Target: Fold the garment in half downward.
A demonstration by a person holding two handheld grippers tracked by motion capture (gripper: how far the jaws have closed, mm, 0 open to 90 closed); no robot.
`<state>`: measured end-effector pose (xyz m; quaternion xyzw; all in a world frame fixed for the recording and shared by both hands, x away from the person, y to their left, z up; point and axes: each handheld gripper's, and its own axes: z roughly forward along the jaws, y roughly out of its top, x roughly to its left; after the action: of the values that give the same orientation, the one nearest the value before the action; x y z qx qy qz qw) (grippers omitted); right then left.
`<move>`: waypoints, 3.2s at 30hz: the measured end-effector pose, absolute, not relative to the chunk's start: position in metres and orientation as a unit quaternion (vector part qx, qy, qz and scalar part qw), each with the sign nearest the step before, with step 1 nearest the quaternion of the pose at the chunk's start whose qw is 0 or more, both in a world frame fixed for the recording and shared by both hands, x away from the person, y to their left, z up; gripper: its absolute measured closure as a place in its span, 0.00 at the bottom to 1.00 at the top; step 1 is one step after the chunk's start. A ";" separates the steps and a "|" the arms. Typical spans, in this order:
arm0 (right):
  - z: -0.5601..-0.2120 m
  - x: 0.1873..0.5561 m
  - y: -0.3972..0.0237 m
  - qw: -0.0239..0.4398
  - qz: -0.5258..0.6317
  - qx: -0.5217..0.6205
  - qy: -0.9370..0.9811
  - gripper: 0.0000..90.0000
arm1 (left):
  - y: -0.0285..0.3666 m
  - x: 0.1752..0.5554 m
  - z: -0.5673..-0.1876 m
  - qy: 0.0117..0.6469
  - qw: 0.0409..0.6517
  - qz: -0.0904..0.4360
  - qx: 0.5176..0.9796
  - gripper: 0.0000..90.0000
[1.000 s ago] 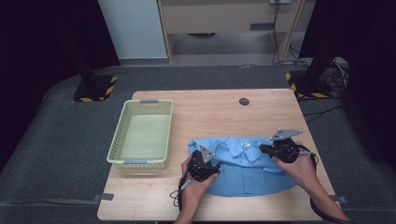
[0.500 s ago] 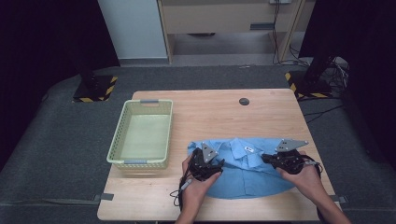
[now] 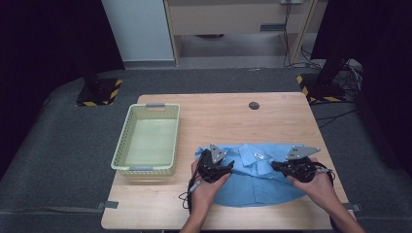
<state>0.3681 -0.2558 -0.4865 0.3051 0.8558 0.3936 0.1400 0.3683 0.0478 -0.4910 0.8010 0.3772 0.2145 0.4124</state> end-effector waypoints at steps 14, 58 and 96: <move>-0.492 0.366 -0.260 0.147 0.385 0.319 0.854 0.96 | 0.053 0.356 -0.521 0.367 0.345 0.193 0.842 0.97; -0.505 0.364 -0.260 0.143 0.370 0.311 0.864 0.96 | -0.008 0.424 -0.510 0.376 0.340 0.160 0.847 0.53; -0.502 0.347 -0.268 0.142 0.369 0.313 0.863 0.77 | 0.003 0.343 -0.487 0.343 0.412 0.214 0.816 0.96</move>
<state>0.3471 -0.2677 -0.5021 0.3134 0.8634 0.3688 0.1425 0.3429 0.0027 -0.4865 0.8164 0.3432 0.2143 0.4120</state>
